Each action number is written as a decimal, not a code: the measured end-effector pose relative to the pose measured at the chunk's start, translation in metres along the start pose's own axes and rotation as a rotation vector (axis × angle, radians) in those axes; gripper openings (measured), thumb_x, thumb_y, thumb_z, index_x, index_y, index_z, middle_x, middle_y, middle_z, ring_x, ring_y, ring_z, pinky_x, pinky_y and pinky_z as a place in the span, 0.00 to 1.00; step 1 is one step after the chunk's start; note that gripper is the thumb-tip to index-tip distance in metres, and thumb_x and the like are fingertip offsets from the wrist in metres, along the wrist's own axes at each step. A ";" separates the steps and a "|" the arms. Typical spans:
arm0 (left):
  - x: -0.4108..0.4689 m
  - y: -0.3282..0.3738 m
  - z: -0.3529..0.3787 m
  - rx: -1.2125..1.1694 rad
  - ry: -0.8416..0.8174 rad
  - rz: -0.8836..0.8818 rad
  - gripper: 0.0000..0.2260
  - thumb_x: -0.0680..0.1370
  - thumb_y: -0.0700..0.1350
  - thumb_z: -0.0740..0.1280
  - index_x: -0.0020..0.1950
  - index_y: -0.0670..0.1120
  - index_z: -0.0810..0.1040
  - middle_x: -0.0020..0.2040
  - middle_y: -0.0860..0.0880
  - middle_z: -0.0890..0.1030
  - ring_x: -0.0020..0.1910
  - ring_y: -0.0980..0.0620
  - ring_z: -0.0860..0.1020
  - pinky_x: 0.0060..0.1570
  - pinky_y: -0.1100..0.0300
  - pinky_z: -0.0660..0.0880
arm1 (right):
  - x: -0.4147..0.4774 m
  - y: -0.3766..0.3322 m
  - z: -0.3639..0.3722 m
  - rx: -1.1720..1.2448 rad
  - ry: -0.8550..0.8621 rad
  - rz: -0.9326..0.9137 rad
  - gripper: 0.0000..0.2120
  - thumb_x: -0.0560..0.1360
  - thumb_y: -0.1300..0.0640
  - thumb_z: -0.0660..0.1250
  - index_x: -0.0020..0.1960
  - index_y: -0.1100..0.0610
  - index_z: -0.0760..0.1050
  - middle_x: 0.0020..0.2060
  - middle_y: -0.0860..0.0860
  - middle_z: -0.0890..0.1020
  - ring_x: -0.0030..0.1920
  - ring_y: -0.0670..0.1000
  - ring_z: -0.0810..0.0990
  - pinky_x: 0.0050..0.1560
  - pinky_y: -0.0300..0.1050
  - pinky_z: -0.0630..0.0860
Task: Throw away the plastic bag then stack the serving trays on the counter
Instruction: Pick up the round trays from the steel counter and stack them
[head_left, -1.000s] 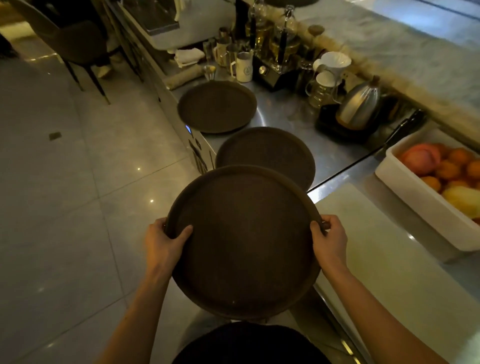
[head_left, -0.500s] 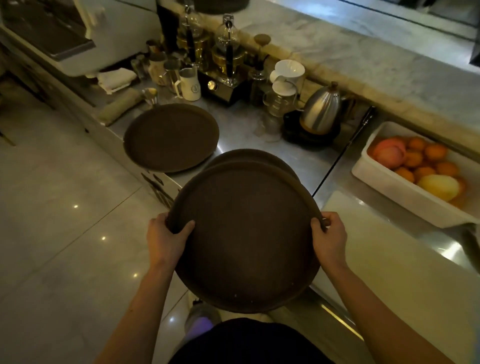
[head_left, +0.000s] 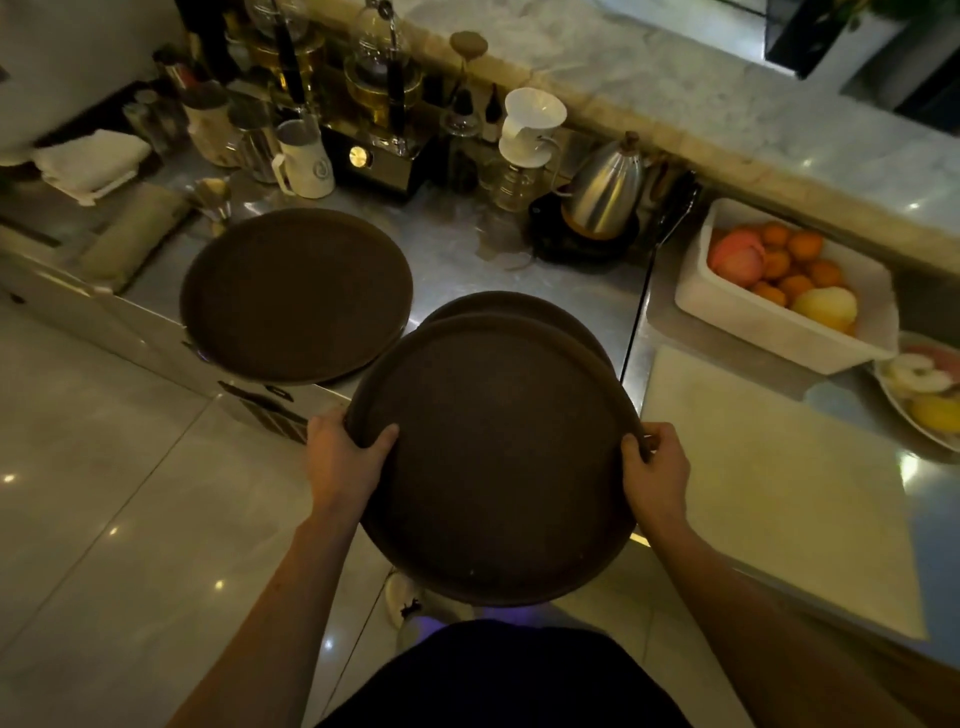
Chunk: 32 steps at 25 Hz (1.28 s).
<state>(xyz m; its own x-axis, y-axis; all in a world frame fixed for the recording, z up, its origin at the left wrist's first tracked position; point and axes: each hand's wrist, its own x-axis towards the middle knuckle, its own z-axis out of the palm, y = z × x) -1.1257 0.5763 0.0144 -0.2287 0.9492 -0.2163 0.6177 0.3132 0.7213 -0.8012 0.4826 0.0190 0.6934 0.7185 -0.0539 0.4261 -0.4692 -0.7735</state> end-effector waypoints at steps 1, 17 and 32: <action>0.002 0.000 0.002 -0.003 -0.016 0.000 0.21 0.70 0.51 0.75 0.59 0.43 0.78 0.55 0.44 0.79 0.55 0.46 0.78 0.54 0.47 0.79 | 0.001 0.001 0.001 -0.006 0.006 0.004 0.01 0.77 0.57 0.63 0.47 0.54 0.71 0.39 0.55 0.77 0.40 0.55 0.77 0.42 0.50 0.74; 0.052 0.045 0.062 0.300 -0.098 -0.008 0.23 0.74 0.53 0.70 0.64 0.42 0.73 0.62 0.40 0.73 0.58 0.41 0.76 0.55 0.48 0.75 | 0.069 0.025 0.025 -0.170 -0.064 -0.006 0.06 0.77 0.59 0.63 0.52 0.61 0.72 0.47 0.57 0.75 0.44 0.55 0.75 0.44 0.47 0.69; 0.074 0.074 0.102 0.503 -0.139 -0.116 0.26 0.76 0.49 0.69 0.69 0.40 0.66 0.65 0.37 0.69 0.64 0.37 0.71 0.59 0.43 0.73 | 0.132 0.038 0.046 -0.284 -0.254 0.007 0.12 0.78 0.60 0.60 0.61 0.59 0.71 0.54 0.57 0.75 0.50 0.56 0.77 0.53 0.49 0.74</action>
<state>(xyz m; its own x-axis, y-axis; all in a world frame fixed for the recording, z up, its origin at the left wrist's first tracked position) -1.0197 0.6725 -0.0156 -0.2361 0.8919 -0.3857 0.8867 0.3601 0.2900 -0.7201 0.5827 -0.0463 0.5458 0.8025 -0.2409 0.5910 -0.5725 -0.5683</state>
